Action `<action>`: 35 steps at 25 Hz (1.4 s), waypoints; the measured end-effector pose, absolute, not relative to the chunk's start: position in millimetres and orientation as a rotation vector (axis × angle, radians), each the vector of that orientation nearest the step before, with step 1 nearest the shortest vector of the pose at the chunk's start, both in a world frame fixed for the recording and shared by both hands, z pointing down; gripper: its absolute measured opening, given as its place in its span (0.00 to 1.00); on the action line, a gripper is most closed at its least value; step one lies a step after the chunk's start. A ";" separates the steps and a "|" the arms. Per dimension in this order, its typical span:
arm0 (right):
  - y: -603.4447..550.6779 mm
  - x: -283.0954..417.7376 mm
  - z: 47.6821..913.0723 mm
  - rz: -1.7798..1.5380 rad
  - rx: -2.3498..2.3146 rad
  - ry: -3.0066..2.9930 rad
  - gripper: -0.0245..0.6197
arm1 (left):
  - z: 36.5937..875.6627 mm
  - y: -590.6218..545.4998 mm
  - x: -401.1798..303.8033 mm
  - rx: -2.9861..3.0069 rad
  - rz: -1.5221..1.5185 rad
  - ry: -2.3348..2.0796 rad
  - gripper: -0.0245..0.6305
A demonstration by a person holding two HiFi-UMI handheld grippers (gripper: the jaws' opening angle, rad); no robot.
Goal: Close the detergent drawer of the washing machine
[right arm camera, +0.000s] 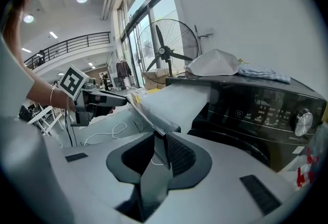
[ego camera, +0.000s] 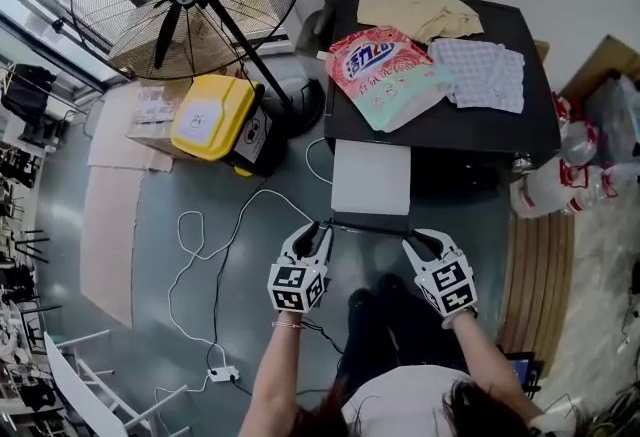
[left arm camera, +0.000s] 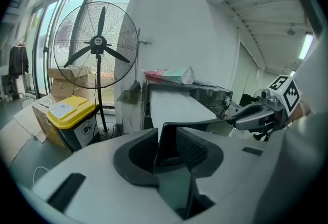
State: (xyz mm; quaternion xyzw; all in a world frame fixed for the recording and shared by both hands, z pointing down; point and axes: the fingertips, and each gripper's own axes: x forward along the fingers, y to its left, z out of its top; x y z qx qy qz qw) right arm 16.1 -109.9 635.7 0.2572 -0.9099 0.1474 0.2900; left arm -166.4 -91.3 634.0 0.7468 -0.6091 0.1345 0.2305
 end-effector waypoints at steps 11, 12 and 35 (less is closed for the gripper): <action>-109.4 16.3 637.4 0.548 0.767 -2.405 0.21 | 634.5 -91.4 -162.6 2.125 0.420 -1.563 0.19; -110.0 16.4 637.0 0.549 0.775 -2.402 0.21 | 634.2 -91.9 -162.5 2.126 0.419 -1.559 0.19; -122.3 16.2 638.0 0.648 0.943 -2.431 0.22 | 633.6 -105.3 -164.4 2.116 0.359 -1.571 0.20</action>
